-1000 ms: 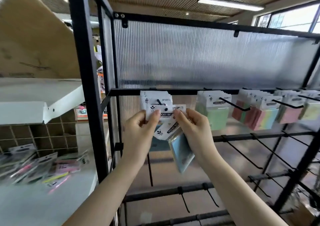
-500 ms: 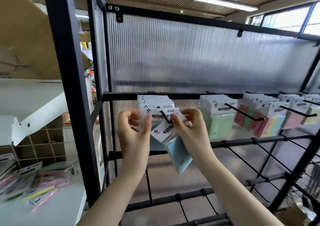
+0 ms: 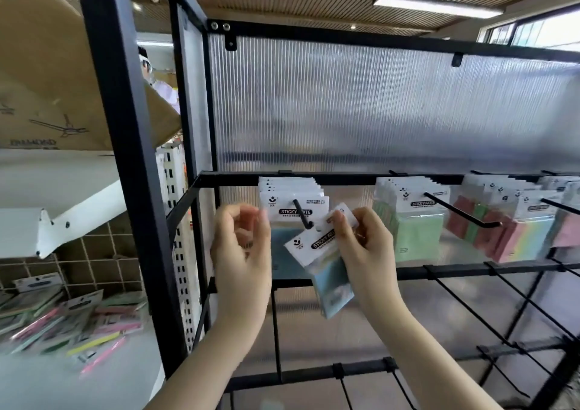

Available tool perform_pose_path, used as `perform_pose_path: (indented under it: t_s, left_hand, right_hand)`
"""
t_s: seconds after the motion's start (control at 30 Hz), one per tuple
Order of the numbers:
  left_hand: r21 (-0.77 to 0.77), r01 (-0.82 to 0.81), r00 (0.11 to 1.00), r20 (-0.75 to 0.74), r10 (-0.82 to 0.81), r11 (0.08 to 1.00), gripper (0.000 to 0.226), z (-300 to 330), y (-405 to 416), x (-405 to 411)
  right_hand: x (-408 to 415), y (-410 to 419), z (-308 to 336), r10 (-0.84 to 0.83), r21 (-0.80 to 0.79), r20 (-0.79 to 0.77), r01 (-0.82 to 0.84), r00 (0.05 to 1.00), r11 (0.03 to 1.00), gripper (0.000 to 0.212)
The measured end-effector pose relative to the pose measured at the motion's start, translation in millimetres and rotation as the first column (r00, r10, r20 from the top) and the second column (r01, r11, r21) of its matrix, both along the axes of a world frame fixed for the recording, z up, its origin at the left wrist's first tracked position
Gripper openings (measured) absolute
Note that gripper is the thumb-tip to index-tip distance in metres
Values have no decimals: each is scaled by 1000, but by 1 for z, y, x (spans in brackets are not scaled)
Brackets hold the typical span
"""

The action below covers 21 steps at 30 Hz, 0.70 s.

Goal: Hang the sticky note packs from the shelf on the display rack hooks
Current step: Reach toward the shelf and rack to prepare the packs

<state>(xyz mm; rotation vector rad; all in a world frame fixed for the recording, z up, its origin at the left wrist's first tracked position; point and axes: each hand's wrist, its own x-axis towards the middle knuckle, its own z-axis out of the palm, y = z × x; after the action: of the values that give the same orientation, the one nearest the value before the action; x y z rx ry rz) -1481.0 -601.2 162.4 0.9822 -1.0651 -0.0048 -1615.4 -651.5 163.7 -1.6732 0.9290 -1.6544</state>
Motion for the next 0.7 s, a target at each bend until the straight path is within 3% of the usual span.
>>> perform_pose_path:
  t_s: [0.1,0.23,0.33,0.43,0.7]
  left_hand:
    - [6,91,996,-8,-91,996,22,-2,25,-12]
    - [124,291,954,-109,-278,949,37,2,52,-32]
    - [171,306,952,-78,-296,937,27,9,63,-40]
    - [137,231,972,-81,-222,963,15,18,62,-37]
    - [195,142,981,-159,-112,970,31,20,37,-32]
  right_hand:
    - [-7,19,-6,73,-90,10,-72,997,993,31]
    - [-7,40,-3,28,-305,36,-16,999,952,20]
    - [-5,48,6,71,-368,111,-25,991,930,15]
    - [-3,47,13,142,-332,77,-109,987,937,19]
    - [1,33,11,272,-152,41,-263,961,953,14]
